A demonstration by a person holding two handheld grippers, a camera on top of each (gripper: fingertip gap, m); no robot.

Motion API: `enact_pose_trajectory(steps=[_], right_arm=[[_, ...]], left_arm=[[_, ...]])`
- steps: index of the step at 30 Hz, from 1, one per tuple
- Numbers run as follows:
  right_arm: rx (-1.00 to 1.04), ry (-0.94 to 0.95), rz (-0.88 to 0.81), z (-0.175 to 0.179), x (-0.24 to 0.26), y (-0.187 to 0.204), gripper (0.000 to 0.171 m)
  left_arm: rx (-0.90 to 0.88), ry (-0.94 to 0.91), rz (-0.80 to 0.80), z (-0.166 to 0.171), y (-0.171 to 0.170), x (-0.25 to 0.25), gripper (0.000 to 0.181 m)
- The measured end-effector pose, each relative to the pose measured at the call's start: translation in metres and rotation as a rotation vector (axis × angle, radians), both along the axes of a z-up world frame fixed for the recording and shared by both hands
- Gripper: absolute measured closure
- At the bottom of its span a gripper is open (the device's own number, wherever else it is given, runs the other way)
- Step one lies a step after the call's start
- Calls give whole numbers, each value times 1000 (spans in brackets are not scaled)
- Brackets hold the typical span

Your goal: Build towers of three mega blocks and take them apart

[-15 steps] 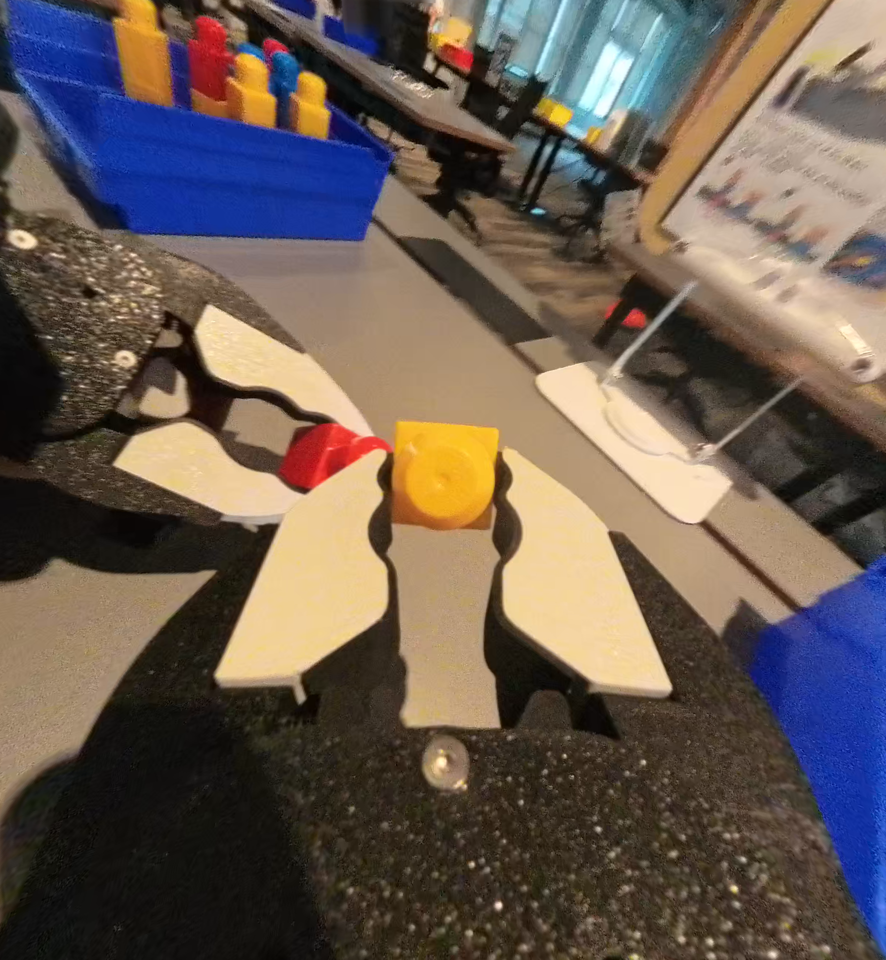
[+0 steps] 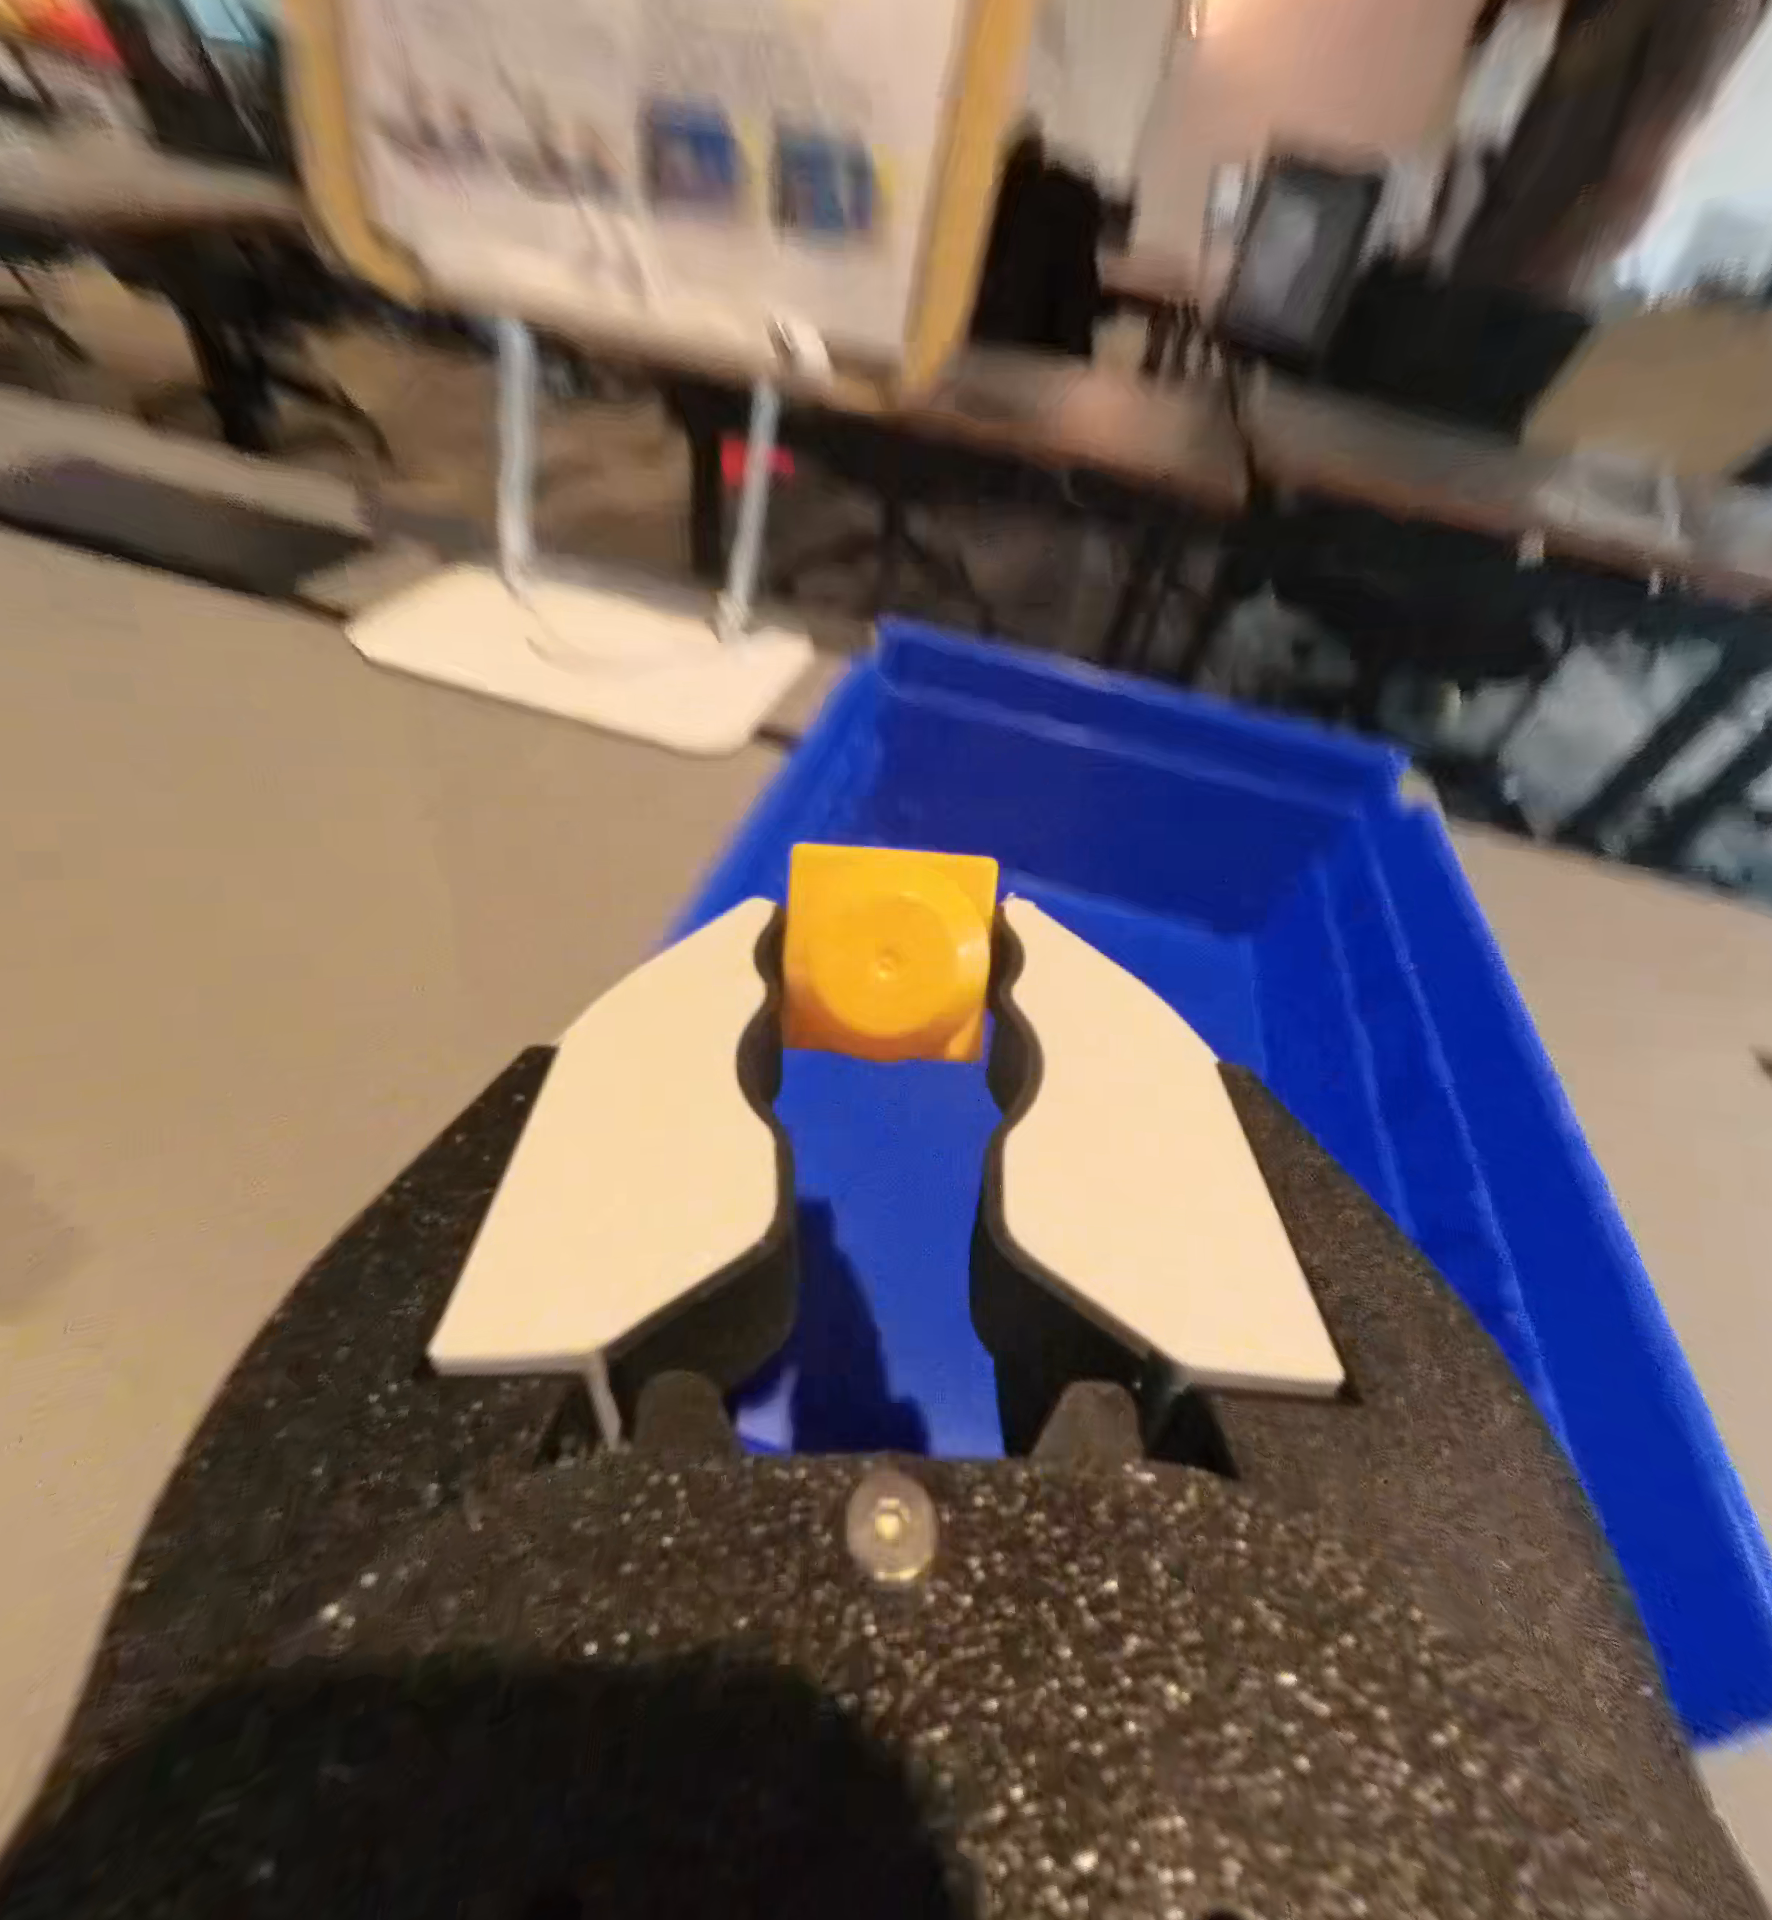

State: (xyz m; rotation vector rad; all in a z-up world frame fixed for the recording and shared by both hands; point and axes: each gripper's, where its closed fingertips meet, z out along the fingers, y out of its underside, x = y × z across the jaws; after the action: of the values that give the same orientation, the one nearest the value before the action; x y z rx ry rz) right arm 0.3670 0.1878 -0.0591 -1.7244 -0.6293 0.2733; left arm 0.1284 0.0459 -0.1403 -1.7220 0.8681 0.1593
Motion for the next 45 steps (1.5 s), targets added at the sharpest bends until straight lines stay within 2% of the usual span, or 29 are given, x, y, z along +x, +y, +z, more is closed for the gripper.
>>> enact_pose_trajectory(steps=[3,7,12,15,20,24,27,30,32,34,36,38,45], right_arm=[[-164,-123,-28,-39,10,11,134],[-242,-289,-26,-69,5,9,134],[-282,-346,-31,-85,2,11,134],[-262,-338,-32,-81,2,11,132],[-152,-221,-45,-51,0,12,124],[86,-35,-33,8,-1,2,126],[372,146,185,67,-30,-44,134],[470,221,511,84,-78,-107,149],[370,203,718,68,-117,-139,148],[237,117,821,40,-153,-156,143],[104,7,847,8,-179,-162,130],[44,-64,845,-13,-195,-167,124],[-156,-26,862,-41,-215,-173,115]], left_arm=[[9,14,-3,1,-1,1,145],[11,4,5,3,-1,-1,145],[14,13,-7,3,-2,1,145],[15,19,-11,3,-2,2,145],[14,17,-11,3,-2,2,145],[19,8,-19,4,-2,4,145],[32,-20,-50,8,-4,10,145],[60,-39,-83,14,-7,16,145],[84,-36,-98,16,-8,19,145],[110,-21,-103,19,-9,20,146],[145,8,-96,23,-9,20,145],[179,40,-86,26,-9,18,145],[248,131,-121,29,-14,28,145]])
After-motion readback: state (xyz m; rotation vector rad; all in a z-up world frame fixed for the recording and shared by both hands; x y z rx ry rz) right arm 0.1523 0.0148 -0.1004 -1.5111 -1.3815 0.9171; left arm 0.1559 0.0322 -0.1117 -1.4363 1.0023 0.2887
